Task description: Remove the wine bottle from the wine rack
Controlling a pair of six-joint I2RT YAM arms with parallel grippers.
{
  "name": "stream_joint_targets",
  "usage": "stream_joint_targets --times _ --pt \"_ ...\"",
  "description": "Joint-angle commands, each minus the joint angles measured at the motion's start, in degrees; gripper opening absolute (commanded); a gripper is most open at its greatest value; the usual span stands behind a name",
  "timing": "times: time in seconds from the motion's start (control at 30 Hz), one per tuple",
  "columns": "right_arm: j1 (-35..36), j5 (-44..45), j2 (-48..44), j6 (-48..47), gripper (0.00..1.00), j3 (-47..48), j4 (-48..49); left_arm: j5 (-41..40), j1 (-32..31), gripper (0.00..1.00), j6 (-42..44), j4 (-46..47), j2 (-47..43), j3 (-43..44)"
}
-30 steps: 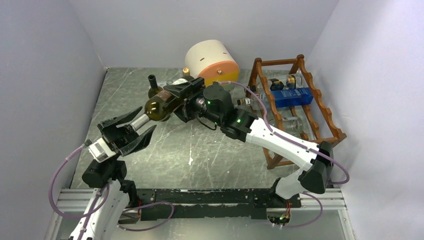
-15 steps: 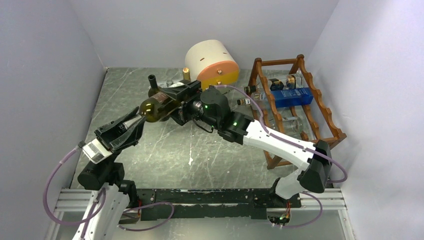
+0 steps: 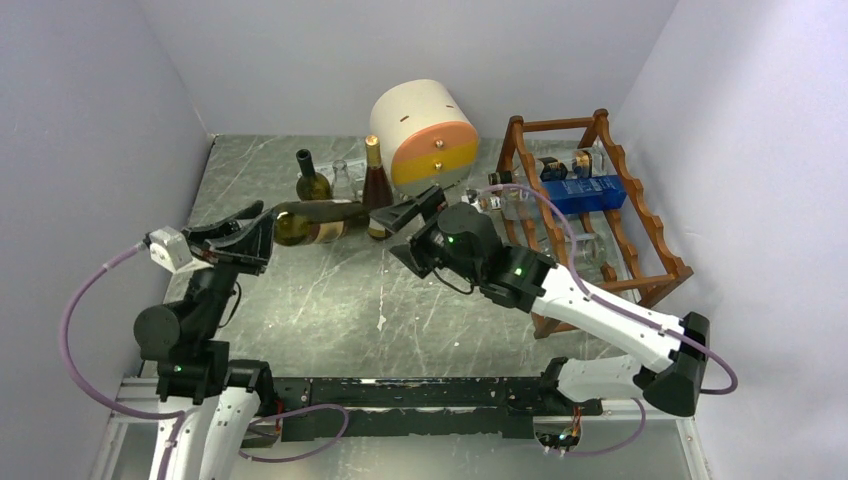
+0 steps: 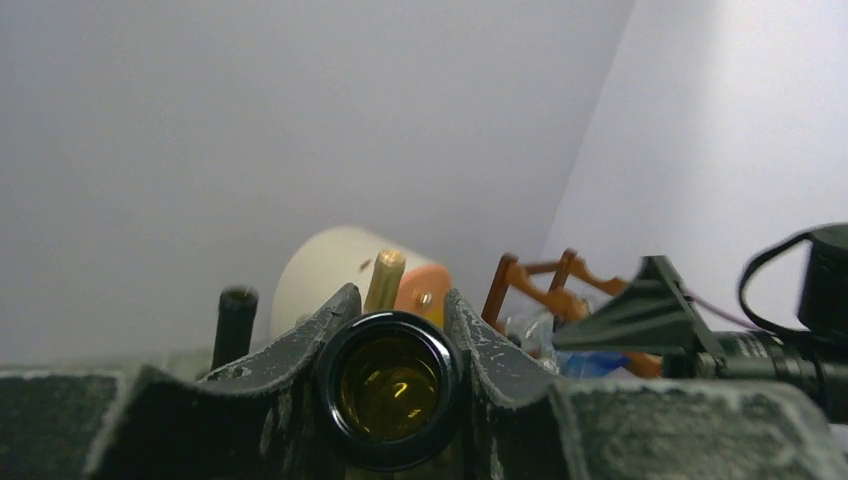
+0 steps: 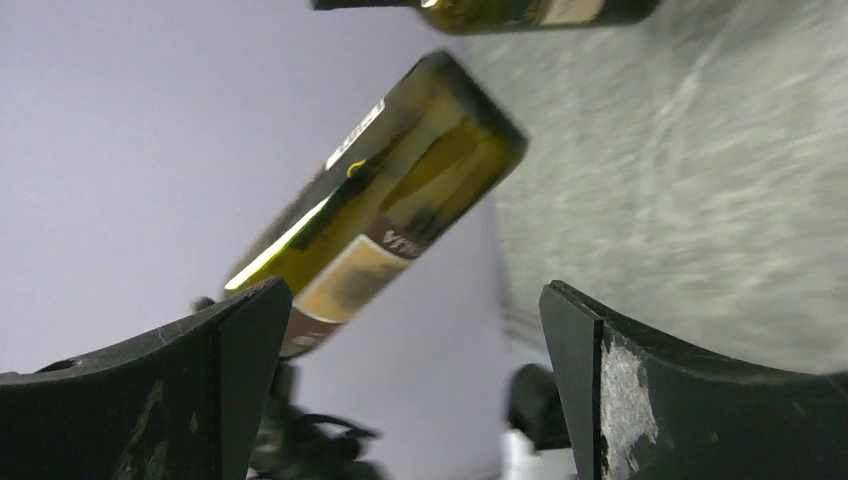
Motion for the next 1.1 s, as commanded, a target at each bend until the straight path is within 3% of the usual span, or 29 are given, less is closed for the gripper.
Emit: stream_joint_targets --times 0.0,0.1,0.3,0.43,0.67,0.77,1.07 --pt "-0.36 4.34 -5.43 -24.8 1.0 -2.06 -4.18 -8.93 0.16 0.07 3.19 -26.84 0.88 10.93" --pt "-0.3 3.97 -9.55 -39.85 1.0 -1.66 -5.47 -15.57 0.16 0.07 5.59 -38.91 2.44 13.96" --pt "-0.37 10.88 -15.74 -57.11 1.0 -1.46 -12.74 -23.6 0.16 0.07 10.82 -36.03 5.16 10.89" --pt "-0.38 21.03 -13.52 -56.57 1.0 3.5 -22.49 -28.92 0.16 0.07 13.31 -34.3 12.62 12.36" --pt "-0.47 23.89 -9.31 -60.41 1.0 8.61 -27.85 -32.96 0.25 0.07 17.75 -28.72 26.49 17.03" --pt "-0.47 19.85 -7.23 -71.7 1.0 10.01 -26.34 -32.61 0.24 0.07 20.61 -25.21 32.05 19.43" --pt "-0.51 15.89 -11.24 -87.06 1.0 2.84 -14.76 -33.38 0.79 0.07 26.66 -16.72 43.5 23.8"
